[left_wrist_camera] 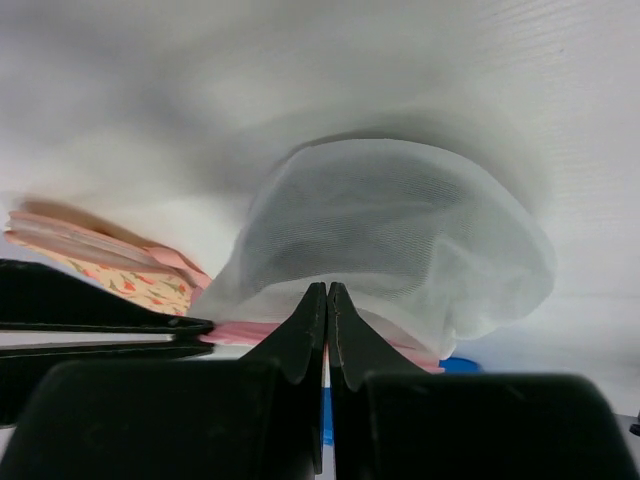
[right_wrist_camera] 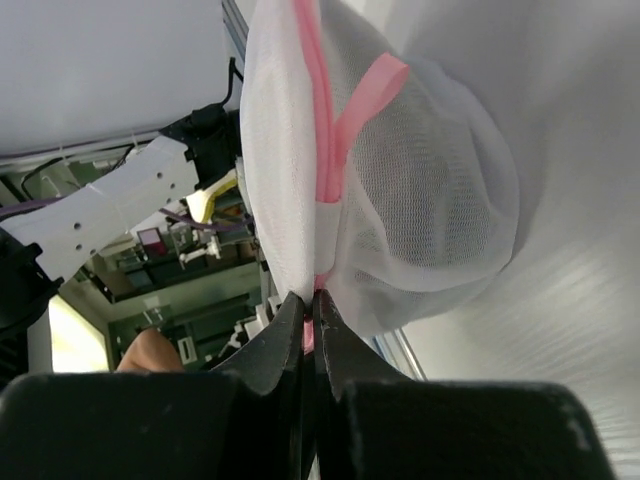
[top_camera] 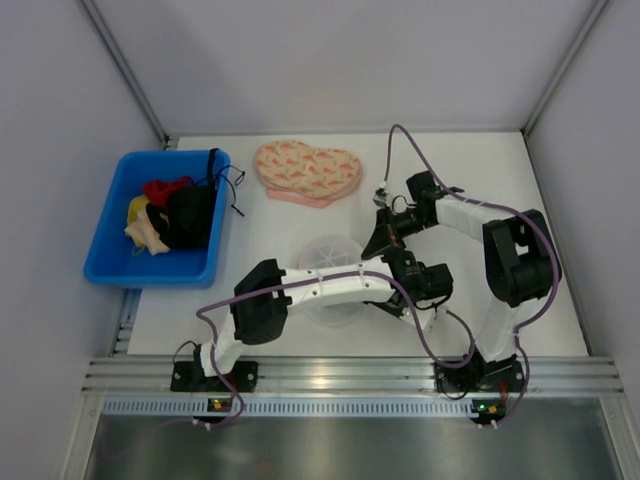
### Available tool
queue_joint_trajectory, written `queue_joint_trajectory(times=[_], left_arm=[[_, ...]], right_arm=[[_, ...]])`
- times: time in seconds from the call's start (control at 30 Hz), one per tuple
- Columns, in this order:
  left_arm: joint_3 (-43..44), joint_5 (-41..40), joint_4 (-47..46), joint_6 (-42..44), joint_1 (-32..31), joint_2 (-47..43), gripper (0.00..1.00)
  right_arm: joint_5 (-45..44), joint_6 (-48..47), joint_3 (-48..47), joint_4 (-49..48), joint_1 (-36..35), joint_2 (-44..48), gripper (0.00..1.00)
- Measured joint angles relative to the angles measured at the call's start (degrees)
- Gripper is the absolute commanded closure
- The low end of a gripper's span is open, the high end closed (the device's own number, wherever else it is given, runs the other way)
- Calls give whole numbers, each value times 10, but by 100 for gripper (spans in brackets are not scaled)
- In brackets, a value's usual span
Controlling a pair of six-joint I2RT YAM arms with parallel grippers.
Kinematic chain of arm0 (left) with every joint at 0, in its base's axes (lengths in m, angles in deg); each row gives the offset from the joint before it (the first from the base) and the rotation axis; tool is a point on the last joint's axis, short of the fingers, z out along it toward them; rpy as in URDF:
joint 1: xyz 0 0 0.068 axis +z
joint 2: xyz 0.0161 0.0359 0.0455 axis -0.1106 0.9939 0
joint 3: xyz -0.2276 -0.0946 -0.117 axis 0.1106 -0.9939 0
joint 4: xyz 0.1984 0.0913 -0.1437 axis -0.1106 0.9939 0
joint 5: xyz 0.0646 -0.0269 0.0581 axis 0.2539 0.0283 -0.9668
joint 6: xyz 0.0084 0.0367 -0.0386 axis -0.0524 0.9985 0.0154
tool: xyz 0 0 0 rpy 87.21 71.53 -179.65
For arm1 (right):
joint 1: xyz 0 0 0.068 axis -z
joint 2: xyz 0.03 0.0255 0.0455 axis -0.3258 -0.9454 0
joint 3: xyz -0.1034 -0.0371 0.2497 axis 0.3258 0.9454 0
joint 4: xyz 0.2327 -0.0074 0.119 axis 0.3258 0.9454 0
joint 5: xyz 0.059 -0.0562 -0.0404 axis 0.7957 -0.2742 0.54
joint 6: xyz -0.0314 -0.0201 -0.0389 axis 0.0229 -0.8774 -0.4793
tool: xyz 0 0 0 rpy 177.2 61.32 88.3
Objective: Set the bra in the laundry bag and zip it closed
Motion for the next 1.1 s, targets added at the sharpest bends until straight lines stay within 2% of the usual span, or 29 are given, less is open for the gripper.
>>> queue_joint_trajectory(times=[0.33,0.37,0.4,0.47,0.5,0.6,0.73,0.9,1.1], left_arm=[[-33,5,0,-36,-36,-27,100],[-33,2,0,-38,-36,-28,100],[-33,-3,0,-40,-35,-28,100],[-32,-5,0,-46,-33,-28,100],[-30,-5,0,-49,-33,-28,100],[-13,-6,0,-51,-31,-28,100],[8,-19,-4,-50,-25,-28,100],[22,-36,-5,-43,-15,-28,100],[34,-48,-12,-31,-13,-26,100]], right_arm=[[-21,0,-82,-8,-1,-50,98],[-23,0,-87,-7,-1,-50,91],[-25,-3,-94,1,-1,-50,75],[-38,-20,-109,19,-1,-50,64],[-47,-33,-120,29,-1,-50,52],[-68,-71,-136,63,4,-41,39],[-93,-132,-138,136,21,-12,36],[-90,-193,-140,222,35,8,39],[-71,-212,-100,249,16,18,41]])
